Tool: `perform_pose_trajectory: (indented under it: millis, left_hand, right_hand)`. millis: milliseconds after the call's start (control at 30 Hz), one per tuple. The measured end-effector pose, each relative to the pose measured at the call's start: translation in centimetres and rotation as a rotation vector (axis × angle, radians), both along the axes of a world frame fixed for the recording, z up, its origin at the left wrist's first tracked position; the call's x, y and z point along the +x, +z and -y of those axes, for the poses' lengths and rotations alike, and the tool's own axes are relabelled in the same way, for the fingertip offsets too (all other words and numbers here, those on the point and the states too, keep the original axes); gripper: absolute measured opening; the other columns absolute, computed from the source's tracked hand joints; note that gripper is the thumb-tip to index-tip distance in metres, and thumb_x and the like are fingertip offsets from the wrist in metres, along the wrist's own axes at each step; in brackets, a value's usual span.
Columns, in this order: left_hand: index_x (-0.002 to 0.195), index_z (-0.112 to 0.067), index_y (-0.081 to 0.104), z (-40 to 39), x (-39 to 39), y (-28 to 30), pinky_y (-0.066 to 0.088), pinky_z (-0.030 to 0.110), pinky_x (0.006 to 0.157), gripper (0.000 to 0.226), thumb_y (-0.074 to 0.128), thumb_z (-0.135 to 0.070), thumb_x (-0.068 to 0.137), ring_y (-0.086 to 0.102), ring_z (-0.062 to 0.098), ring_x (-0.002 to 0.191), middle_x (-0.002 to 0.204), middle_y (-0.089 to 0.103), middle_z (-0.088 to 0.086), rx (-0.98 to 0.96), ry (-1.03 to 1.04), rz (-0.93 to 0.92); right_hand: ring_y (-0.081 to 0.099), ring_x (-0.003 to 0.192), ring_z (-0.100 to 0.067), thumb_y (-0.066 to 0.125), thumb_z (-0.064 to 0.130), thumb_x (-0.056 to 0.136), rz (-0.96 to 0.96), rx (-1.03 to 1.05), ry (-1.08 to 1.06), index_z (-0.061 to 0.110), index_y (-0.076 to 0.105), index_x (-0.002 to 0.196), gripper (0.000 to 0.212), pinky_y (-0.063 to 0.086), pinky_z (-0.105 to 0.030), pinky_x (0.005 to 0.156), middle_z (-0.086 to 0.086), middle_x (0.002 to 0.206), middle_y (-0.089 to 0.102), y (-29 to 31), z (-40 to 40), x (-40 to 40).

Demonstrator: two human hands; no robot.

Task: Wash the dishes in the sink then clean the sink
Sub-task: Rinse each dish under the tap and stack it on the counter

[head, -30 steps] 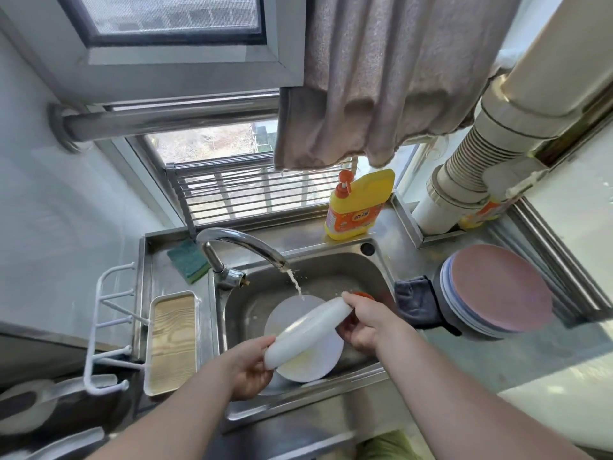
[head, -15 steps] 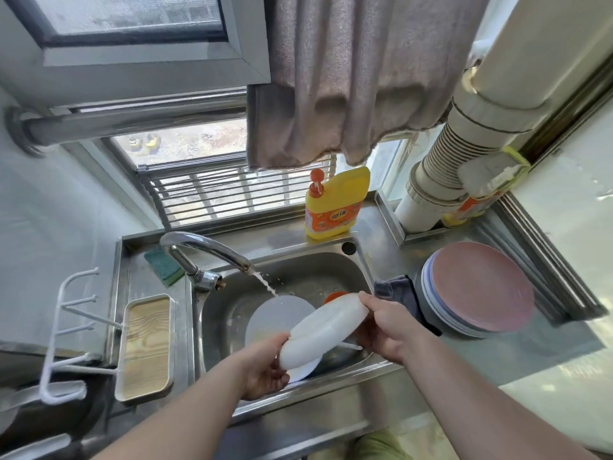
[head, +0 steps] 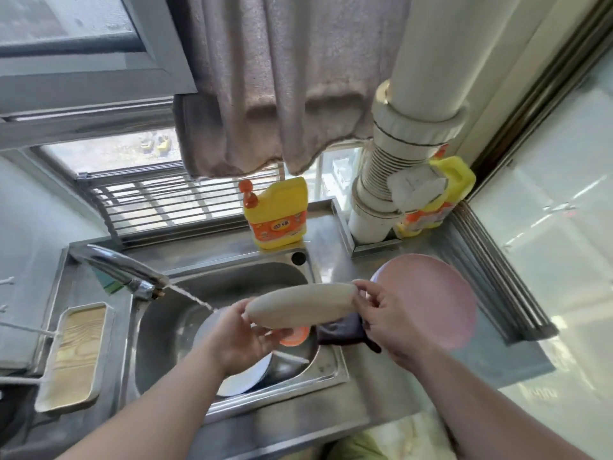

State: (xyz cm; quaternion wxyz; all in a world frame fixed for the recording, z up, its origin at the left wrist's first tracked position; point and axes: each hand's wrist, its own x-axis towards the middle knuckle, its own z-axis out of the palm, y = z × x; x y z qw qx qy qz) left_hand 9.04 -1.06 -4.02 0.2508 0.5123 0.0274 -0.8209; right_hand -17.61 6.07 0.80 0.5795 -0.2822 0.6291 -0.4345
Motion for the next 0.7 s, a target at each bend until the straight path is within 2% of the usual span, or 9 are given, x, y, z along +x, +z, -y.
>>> perform_pose_trajectory:
  millis: [33,100,167,233,300,333,467,567,700]
  left_hand:
    - [0.124,-0.003,0.059,0.0,-1.5,0.6,0.059,0.045,0.077,0.039,0.062,-0.012,0.086,0.065,0.042,0.102,0.115,0.062,0.023,-0.056,-0.032,0.037]
    - [0.121,-0.011,0.056,-0.1,-5.1,1.8,0.052,0.043,0.074,0.045,0.051,0.005,0.080,0.060,0.035,0.093,0.110,0.059,0.019,-0.160,-0.111,0.109]
    - [0.120,-0.010,0.060,0.1,-9.0,2.7,0.054,0.042,0.072,0.049,0.038,0.011,0.082,0.061,0.035,0.086,0.099,0.064,0.017,-0.255,-0.214,0.179]
    - [0.122,-0.010,0.063,0.5,-13.1,2.4,0.056,0.046,0.075,0.052,0.038,0.015,0.084,0.063,0.037,0.088,0.099,0.068,0.019,-0.345,-0.283,0.241]
    - [0.126,-0.019,0.066,0.9,-17.1,1.5,0.056,0.043,0.074,0.053,0.046,0.012,0.089,0.066,0.034,0.087,0.103,0.072,0.016,-0.437,-0.362,0.327]
    - [0.127,-0.022,0.066,1.0,-18.9,1.0,0.056,0.039,0.071,0.049,0.050,0.008,0.091,0.067,0.028,0.085,0.102,0.074,0.010,-0.510,-0.428,0.383]
    - [0.124,-0.035,0.059,-0.3,-23.7,-0.5,0.051,0.025,0.075,0.035,0.057,-0.008,0.101,0.061,0.010,0.092,0.103,0.067,-0.010,-0.813,-0.692,0.704]
    - [0.136,-0.040,0.058,-0.5,-24.6,-2.5,0.051,0.035,0.088,0.040,0.059,-0.020,0.101,0.060,0.016,0.103,0.116,0.066,-0.008,-0.937,-0.830,0.924]
    - [0.150,-0.040,0.041,-0.7,-25.7,-4.4,0.051,0.034,0.087,0.047,0.051,-0.026,0.106,0.059,0.026,0.109,0.127,0.051,0.005,-1.043,-1.012,1.052]
  right_hand:
    - [0.054,0.058,-0.004,0.050,0.010,0.108,0.041,0.028,-0.030,0.014,0.069,0.108,0.019,0.043,-0.019,0.056,0.003,0.069,0.060,0.2,-0.3,-1.7]
    - [0.055,0.065,-0.015,0.048,0.011,0.105,0.104,0.098,-0.090,0.015,0.069,0.102,0.022,0.047,-0.030,0.064,-0.005,0.072,0.057,0.8,-1.1,-5.4]
    - [0.064,0.074,-0.024,0.050,0.016,0.103,0.042,0.150,-0.125,0.017,0.069,0.104,0.020,0.056,-0.038,0.069,-0.010,0.085,0.066,1.0,-2.0,-8.7]
    - [0.069,0.087,-0.025,0.052,0.014,0.103,-0.146,0.170,-0.108,0.028,0.066,0.115,0.023,0.061,-0.041,0.075,-0.004,0.107,0.069,0.5,-2.7,-11.3]
    - [0.061,0.109,-0.018,0.050,0.004,0.098,-0.404,0.130,-0.087,0.043,0.058,0.129,0.051,0.057,-0.046,0.090,0.009,0.130,0.058,-0.5,-2.9,-13.6]
    - [0.055,0.115,-0.017,0.046,0.003,0.097,-0.508,0.133,-0.090,0.047,0.053,0.137,0.060,0.051,-0.044,0.096,0.012,0.137,0.054,-0.7,-2.9,-14.6]
    - [0.056,0.114,-0.032,0.039,0.014,0.105,-0.777,0.285,-0.084,0.035,0.032,0.159,0.058,0.041,-0.036,0.088,-0.009,0.140,0.058,-3.0,-3.0,-18.6]
    - [0.058,0.123,-0.036,0.038,0.007,0.102,-0.973,0.370,0.086,0.026,0.029,0.160,0.062,0.046,-0.039,0.092,-0.013,0.146,0.056,-5.1,-3.1,-20.4]
    - [0.057,0.128,-0.032,0.035,0.003,0.099,-1.048,0.399,0.123,0.030,0.019,0.164,0.073,0.049,-0.042,0.099,-0.007,0.154,0.048,-7.1,-3.5,-21.6]
